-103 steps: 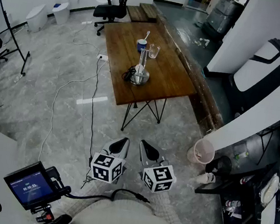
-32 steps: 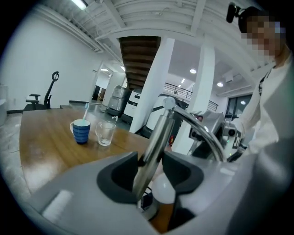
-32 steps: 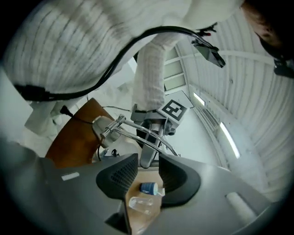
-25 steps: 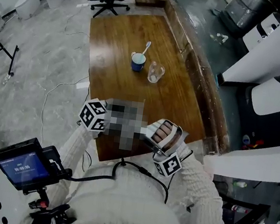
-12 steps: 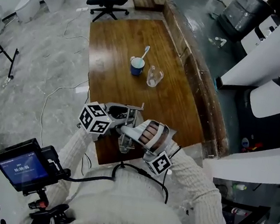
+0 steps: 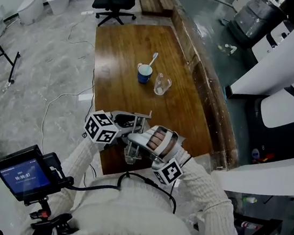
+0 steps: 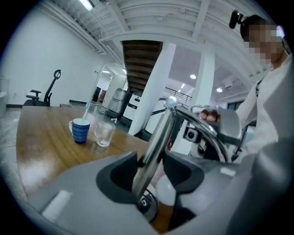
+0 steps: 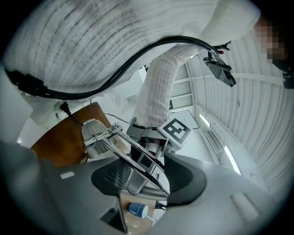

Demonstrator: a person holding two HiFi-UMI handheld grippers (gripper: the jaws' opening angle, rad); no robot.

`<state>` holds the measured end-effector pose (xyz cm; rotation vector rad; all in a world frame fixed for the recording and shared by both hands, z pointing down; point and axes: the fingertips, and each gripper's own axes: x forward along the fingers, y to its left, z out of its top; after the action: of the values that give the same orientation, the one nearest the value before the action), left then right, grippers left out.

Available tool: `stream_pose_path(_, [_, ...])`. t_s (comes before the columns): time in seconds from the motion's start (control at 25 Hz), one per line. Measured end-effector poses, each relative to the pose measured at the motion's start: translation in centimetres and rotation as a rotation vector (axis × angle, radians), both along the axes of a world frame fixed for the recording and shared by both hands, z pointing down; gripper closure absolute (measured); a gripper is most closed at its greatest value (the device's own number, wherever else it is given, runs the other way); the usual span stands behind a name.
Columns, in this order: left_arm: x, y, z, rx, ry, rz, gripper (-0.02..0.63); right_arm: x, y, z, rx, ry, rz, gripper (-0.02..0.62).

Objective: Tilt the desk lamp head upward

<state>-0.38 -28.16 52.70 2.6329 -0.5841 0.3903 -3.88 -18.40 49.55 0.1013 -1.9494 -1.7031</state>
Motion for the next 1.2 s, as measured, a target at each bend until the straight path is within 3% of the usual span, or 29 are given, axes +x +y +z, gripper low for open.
stream_pose_path(0.16, [0.1,0.0,0.1,0.005,-0.009,0.023,0.430,0.2,0.2,-0.7,-0.051,0.041,0.012,0.380])
stream_pose_path(0.28, [0.3,0.0,0.1,0.015,-0.024,0.046,0.431,0.4,0.5,-1.9,-0.148,0.050,0.013,0.380])
stream_pose_path(0.6, [0.4,0.1,0.0,0.040,-0.011,0.047,0.434,0.7,0.6,-5.8,-0.487,-0.003,-0.008,0.403])
stream_pose_path(1.0, [0.6,0.3,-0.1,0.188,-0.037,-0.031,0.457,1.0,-0.6,-9.3,-0.936,-0.101,-0.019,0.405])
stream_pose_path(1.2, [0.7,0.3,-0.1,0.233,-0.057,-0.063,0.465,1.1,-2.1,-11.3,-1.191,-0.237,-0.040,0.407])
